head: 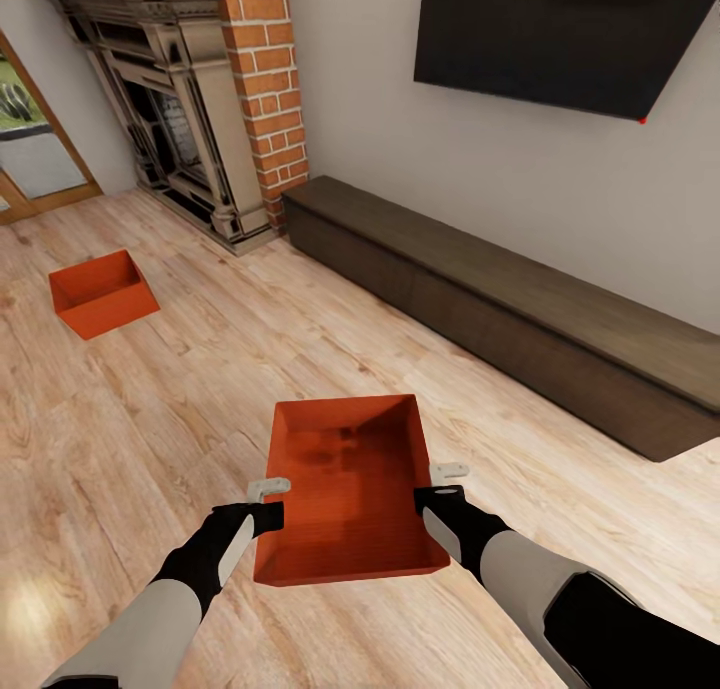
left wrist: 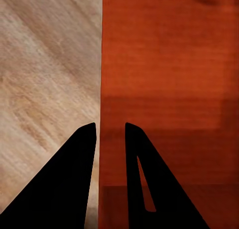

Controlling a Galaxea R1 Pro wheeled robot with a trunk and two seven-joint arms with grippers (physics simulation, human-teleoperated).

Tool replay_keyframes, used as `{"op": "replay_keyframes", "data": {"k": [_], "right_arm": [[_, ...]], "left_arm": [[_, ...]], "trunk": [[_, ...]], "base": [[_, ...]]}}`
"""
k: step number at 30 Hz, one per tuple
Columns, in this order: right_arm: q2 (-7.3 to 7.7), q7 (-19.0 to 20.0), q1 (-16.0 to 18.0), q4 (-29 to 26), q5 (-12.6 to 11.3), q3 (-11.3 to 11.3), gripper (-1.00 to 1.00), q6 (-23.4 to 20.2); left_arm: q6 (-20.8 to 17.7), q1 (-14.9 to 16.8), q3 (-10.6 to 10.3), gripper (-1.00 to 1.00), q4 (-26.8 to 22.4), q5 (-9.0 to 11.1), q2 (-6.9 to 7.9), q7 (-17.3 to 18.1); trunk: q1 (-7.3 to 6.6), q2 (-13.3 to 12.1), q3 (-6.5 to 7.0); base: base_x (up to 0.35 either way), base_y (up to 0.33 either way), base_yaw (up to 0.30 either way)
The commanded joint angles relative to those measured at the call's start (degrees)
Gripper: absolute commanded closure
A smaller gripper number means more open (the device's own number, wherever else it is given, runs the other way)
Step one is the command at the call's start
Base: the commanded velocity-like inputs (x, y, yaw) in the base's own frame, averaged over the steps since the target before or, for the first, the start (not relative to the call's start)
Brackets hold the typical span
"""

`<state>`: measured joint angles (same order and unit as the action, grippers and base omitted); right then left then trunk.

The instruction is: Move the two storage containers from the living room to the garage. In the garage, place one container on the floor and stack the other container on top of it (either order is fine).

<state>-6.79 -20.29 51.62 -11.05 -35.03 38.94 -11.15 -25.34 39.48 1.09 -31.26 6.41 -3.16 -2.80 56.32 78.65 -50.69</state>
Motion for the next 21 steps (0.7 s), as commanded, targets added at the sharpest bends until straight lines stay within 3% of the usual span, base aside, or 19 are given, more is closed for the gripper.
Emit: {"op": "replay_keyframes", "data": {"k": [1, 21], "right_arm": [[0.07, 0.4, 0.1, -0.4, 0.2, 0.9, 1.0, 0.3], [0.02, 0.4, 0.1, -0.4, 0.2, 0.8, 1.0, 0.3]], "left_arm": [[-0.4, 0.0, 0.1, 1.0, 0.1, -0.4, 0.08, -0.7], [-0.4, 0.0, 0.1, 1.0, 0.1, -0.4, 0.01, -0.7]], "trunk": [[-0.23, -0.4, 0.15], [-4.62, -8.4, 3.74]], "base": [[0.0, 0.0, 0.0], [0.0, 0.0, 0.0]]}}
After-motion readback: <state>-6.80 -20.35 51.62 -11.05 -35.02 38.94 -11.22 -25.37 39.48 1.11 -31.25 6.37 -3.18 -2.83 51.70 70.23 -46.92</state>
